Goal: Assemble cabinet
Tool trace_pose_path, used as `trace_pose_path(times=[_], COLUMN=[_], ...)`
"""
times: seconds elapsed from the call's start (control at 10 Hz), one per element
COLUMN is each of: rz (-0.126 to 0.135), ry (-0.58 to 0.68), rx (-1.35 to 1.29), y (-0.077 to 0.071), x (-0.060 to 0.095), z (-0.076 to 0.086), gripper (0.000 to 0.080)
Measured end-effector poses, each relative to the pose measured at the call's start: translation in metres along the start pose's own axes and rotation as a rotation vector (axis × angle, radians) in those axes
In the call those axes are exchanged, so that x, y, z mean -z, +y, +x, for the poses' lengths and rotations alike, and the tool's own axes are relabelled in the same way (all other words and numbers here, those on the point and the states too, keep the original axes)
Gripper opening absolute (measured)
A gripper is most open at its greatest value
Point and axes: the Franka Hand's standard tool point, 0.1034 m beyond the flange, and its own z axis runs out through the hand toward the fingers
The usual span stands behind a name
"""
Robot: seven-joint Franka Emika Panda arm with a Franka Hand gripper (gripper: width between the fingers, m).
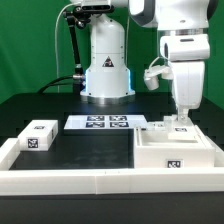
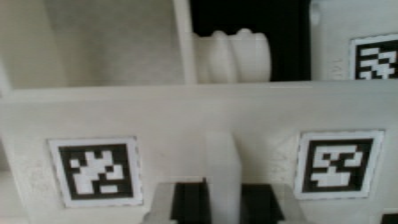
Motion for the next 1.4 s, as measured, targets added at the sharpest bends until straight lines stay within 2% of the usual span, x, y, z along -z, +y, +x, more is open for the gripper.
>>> trace_pose_path(times=[0.2, 0.6, 0.8, 1.0, 1.1, 1.2, 1.4], rz=[-0.008, -0.008, -0.014, -0.024, -0.024, -0.011, -0.006], ry=[0.005, 0.006, 0.008, 0.013, 0.017, 0.012, 0.009], rx=[-0.007, -0.006, 0.002, -0.007, -0.013, -0.007, -0.001], y=[0.008, 0.009, 0.030, 0.044, 0.056, 0.056, 0.056], x=[0.000, 0.000, 0.001, 0.001, -0.001, -0.002, -0.001], z=[0.000, -0.001, -0.006, -0.006, -0.005, -0.007, -0.007], gripper=[0.0070, 0.0070, 0.0070, 0.0070, 0.0070, 0.0070, 0.0070])
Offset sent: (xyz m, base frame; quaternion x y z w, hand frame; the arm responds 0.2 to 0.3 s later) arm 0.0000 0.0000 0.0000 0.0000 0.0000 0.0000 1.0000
